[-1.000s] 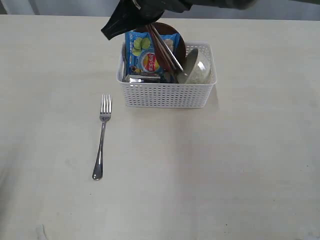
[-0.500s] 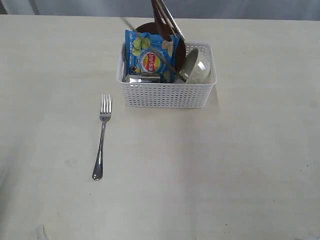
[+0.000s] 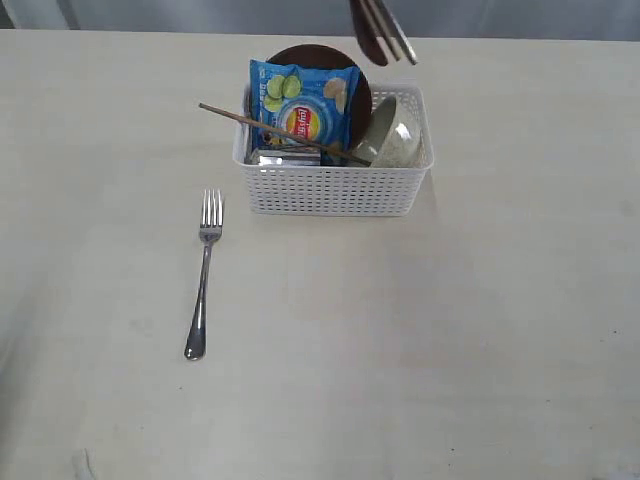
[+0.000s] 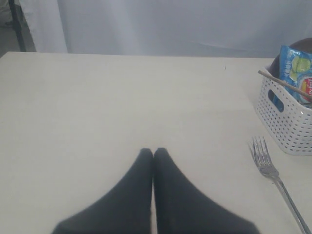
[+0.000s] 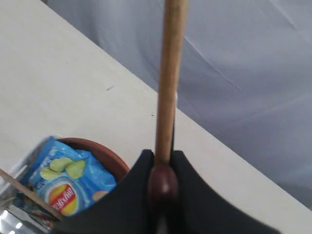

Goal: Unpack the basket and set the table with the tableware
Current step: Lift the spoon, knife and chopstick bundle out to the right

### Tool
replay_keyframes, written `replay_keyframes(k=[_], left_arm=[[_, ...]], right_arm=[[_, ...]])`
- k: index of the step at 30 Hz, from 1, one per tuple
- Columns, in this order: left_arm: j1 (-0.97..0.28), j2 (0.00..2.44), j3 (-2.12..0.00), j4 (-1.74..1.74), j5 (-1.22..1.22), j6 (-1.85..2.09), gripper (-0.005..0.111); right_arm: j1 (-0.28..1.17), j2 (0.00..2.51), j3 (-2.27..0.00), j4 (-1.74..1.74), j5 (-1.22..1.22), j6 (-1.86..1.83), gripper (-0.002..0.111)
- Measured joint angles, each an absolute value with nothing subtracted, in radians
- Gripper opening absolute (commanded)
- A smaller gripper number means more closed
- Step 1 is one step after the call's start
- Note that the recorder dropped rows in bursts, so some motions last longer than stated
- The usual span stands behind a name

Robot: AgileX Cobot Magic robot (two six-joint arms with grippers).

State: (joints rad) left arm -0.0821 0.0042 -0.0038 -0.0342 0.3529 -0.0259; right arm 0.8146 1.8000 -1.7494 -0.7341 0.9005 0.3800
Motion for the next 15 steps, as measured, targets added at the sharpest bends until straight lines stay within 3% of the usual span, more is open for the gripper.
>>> replay_keyframes(k=[5, 15], left_arm=[[-0.082, 0.004, -0.004, -0.034, 0.353, -0.026, 0.0], [-0.082, 0.004, -0.004, -0.034, 0.353, -0.026, 0.0]], right_arm=[[0.746, 1.747, -1.759, -0.697, 1.042, 0.368, 0.0], [0.422, 1.71, -1.733, -0.314, 1.203, 0.228, 0.0]])
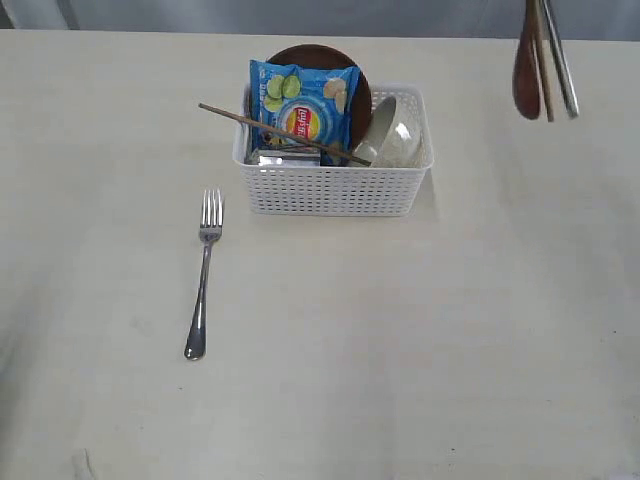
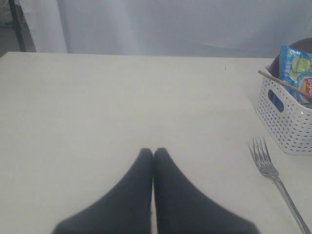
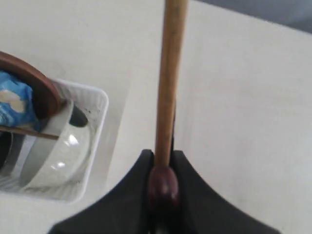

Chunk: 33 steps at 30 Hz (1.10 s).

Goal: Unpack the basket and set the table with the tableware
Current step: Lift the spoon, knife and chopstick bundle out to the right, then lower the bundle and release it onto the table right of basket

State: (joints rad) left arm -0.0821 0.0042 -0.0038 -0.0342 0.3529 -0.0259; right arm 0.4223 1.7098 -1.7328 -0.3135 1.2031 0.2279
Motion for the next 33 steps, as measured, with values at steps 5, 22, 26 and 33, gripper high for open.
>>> replay_keyframes(k=[5, 22, 26, 33], left_arm=[[-0.082, 0.004, -0.004, -0.034, 0.353, -0.026, 0.0], [-0.082, 0.004, -0.004, -0.034, 0.353, -0.026, 0.0], [-0.082, 0.004, -0.004, -0.034, 0.353, -0.026, 0.0], [-0.082, 0.004, -0.004, -0.034, 0.353, -0.026, 0.0]], right_arm=[[0.286, 1.708, -1.573, -0.192, 1.197, 0.157, 0.0], [0.099, 1.88, -1.183, 0.085, 0.908, -0.085, 0.0], [0.099, 1.927, -1.183, 0.103, 0.901, -0.098, 0.0], [0.099, 1.949, -1.183, 0.108, 0.867, -0.077, 0.0]])
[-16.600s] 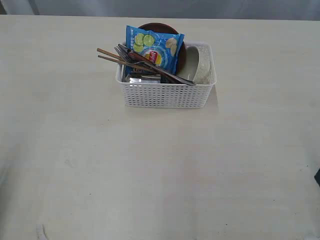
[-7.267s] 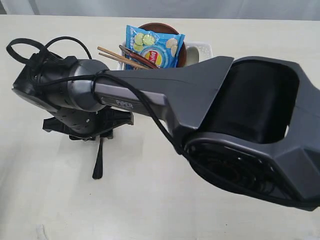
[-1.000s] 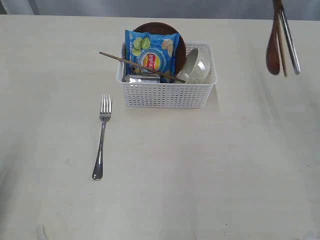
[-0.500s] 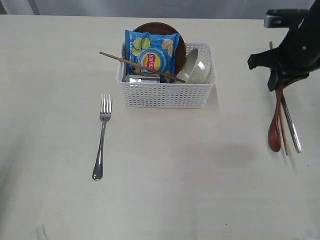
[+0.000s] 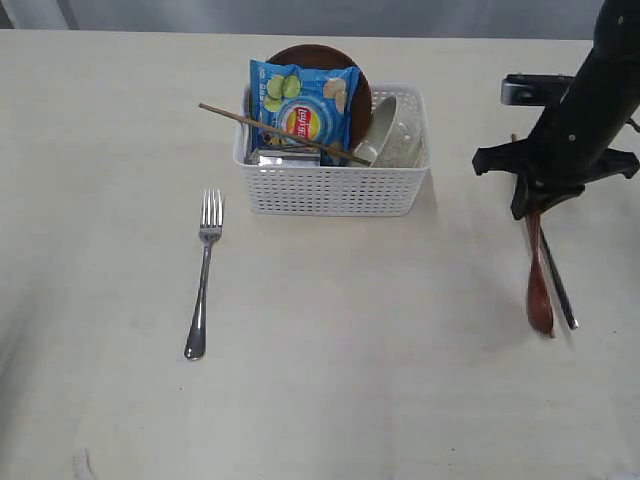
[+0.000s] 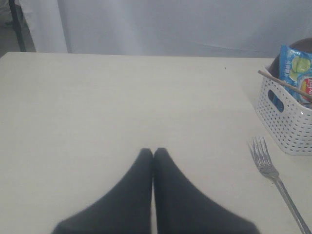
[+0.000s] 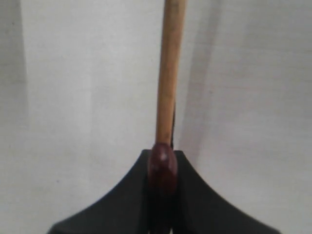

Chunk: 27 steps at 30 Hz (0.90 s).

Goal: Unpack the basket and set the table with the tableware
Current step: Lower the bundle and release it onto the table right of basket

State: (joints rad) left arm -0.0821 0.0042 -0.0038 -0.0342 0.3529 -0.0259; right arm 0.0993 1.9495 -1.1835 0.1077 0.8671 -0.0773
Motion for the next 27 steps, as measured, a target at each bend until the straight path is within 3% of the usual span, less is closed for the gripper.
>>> replay_keyframes(k=[2, 7, 9, 27], left_arm=[[-0.082, 0.004, -0.004, -0.034, 0.353, -0.026, 0.0], [-0.082, 0.004, -0.004, -0.034, 0.353, -0.026, 0.0], [-0.082, 0.004, -0.004, -0.032, 0.353, -0.026, 0.0], [-0.082, 0.004, -0.004, -0.032, 0.353, -0.026, 0.0]], right_arm=[[0.099, 1.949, -1.183, 0.109, 0.858, -0.075, 0.003], [0.099, 1.953, -1.183, 0.11, 0.847, -0.061, 0.031], [0.099, 1.962, -1.183, 0.11, 0.84, -0.06, 0.036], [0.099, 1.923, -1.183, 0.11, 0.874, -0.055, 0.036]])
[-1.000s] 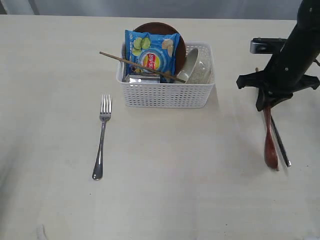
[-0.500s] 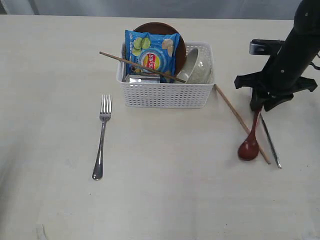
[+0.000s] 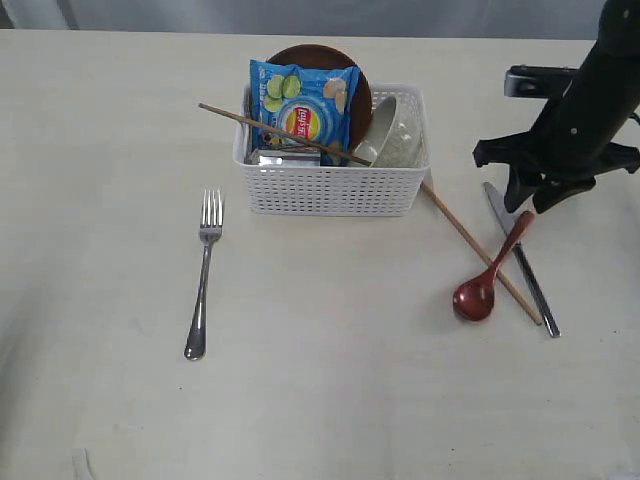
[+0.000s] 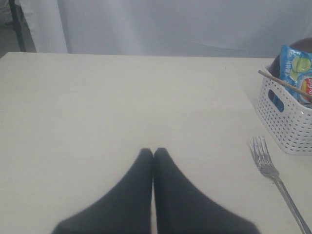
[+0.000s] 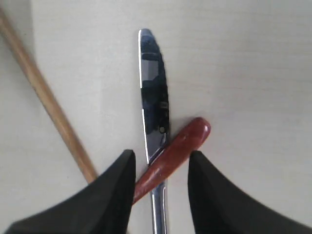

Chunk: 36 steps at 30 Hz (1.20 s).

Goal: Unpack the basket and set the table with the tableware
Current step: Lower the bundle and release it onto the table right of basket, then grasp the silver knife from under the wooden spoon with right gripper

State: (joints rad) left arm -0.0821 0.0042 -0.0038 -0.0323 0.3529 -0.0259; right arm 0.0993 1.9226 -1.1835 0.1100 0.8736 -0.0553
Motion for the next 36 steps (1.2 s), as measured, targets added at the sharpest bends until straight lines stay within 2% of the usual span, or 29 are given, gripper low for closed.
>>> replay_keyframes(k=[8, 15, 23, 36], left_arm=[[-0.082, 0.004, -0.004, -0.032, 0.353, -0.026, 0.0], [-0.082, 0.004, -0.004, -0.032, 0.353, -0.026, 0.0], [-0.082, 0.004, -0.004, -0.032, 0.353, -0.026, 0.0], [-0.082, 0.004, -0.004, -0.032, 0.353, -0.026, 0.0]], right_arm=[[0.114, 1.873, -1.18, 0.11, 1.019, 0.04, 0.036], [0.177, 1.873, -1.109, 0.108, 1.001, 0.061, 0.036], [0.179, 1.873, -1.095, -0.082, 1.045, 0.099, 0.036], [0.181, 1.873, -1.05, -0.076, 0.925, 0.099, 0.036]])
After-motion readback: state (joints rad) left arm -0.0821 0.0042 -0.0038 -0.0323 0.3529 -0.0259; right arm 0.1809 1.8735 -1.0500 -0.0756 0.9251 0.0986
